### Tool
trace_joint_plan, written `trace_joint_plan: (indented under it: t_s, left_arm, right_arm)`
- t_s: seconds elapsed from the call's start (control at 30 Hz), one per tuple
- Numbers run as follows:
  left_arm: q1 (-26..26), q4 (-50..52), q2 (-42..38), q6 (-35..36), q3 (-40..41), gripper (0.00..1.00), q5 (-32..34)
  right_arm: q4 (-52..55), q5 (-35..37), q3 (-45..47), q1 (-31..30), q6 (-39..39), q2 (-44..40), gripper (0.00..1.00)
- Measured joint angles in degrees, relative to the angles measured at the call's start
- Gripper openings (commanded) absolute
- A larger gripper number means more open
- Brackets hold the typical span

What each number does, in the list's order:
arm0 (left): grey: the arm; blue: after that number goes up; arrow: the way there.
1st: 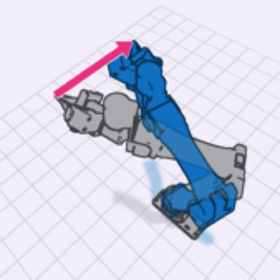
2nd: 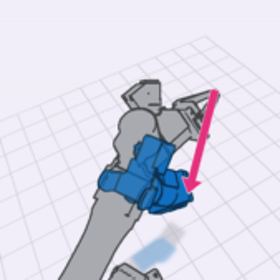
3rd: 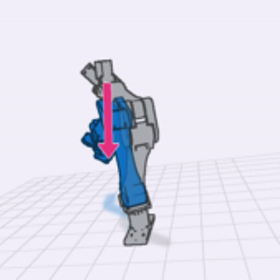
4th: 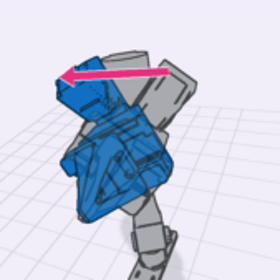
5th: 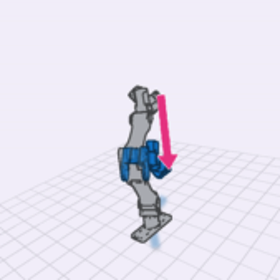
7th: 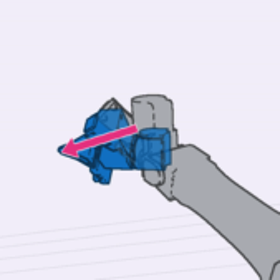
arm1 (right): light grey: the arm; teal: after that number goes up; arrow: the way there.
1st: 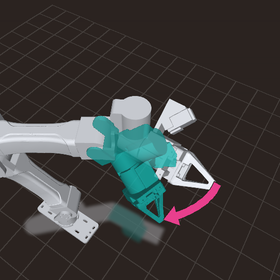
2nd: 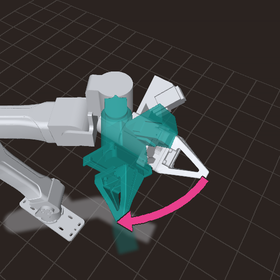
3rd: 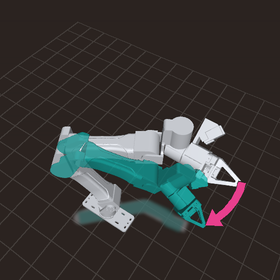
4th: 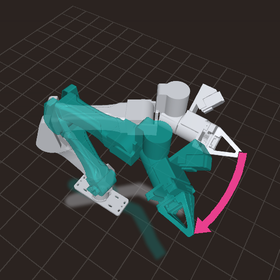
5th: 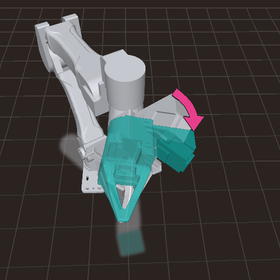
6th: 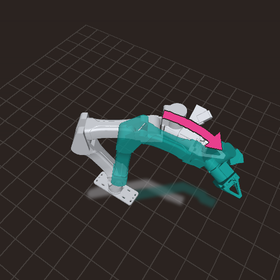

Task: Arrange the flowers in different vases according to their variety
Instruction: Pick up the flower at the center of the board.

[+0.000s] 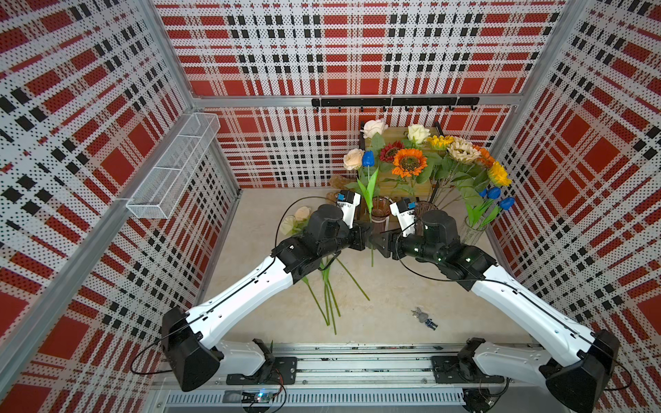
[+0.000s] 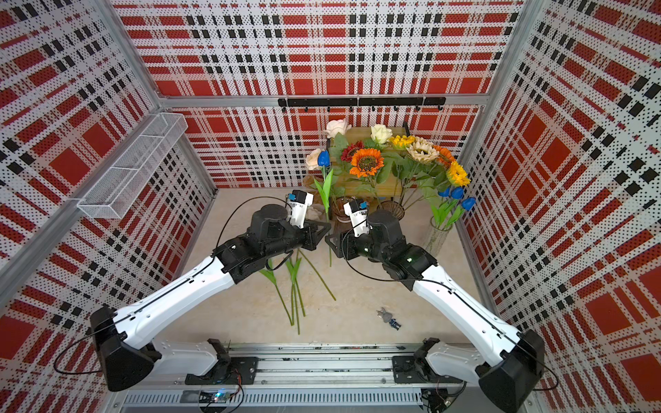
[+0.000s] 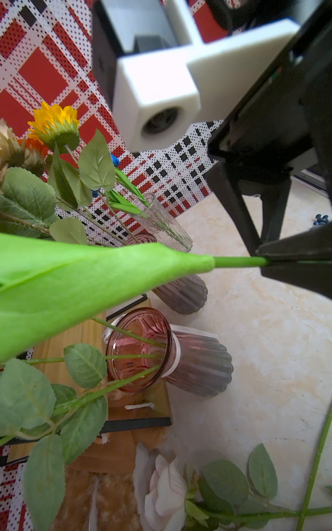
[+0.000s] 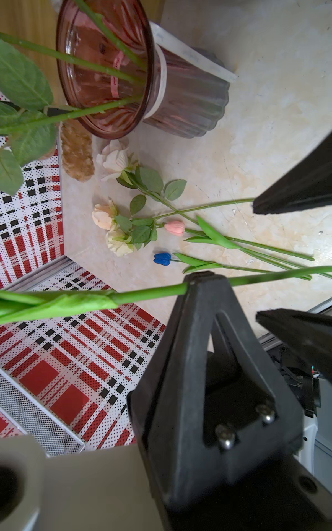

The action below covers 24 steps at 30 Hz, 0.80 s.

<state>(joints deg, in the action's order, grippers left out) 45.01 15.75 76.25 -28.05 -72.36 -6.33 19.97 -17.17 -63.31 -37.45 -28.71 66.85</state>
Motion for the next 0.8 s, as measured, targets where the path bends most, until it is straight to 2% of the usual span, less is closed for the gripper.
trace_joint_plan:
  t_s: [0.13,0.5,0.6,0.67,0.7,0.73,0.77,0.8]
  left_arm:
    - [0.00,-0.04,0.00,0.00,0.00,0.00,-0.52]
    - [1.14,-0.33,0.02,-0.22,0.00,0.00,-0.94]
    - [1.40,-0.33,0.02,-0.31,0.00,0.00,-0.94]
    - [1.55,-0.33,0.02,-0.42,0.00,0.00,-0.94]
    - [1.60,-0.33,0.02,-0.44,0.00,0.13,-0.94]
    - [1.60,-0.33,0.02,-0.48,0.00,0.31,-0.87]
    - [1.60,-0.31,0.02,-0.52,0.00,0.41,-0.81]
    - [1.60,-0.26,0.02,-0.61,0.00,0.47,-0.66]
  right_arm:
    - [-0.07,-0.09,2.38,-0.37,-0.11,-1.18,0.57]
    - [-1.07,-0.85,1.40,-0.42,0.48,0.07,0.46]
    - [-1.68,-1.27,1.31,-0.42,0.50,0.76,0.37]
    - [-1.99,-1.55,1.31,-0.42,0.24,0.98,0.25]
    - [-2.19,-1.79,1.29,-0.42,0.15,1.05,0.17]
    - [-2.43,-2.19,1.20,-0.42,0.20,1.09,0.08]
    - [-2.51,-2.25,1.05,-0.44,0.00,1.11,0.00]
    - [-2.71,-2.25,0.94,-0.46,0.04,1.11,0.00]
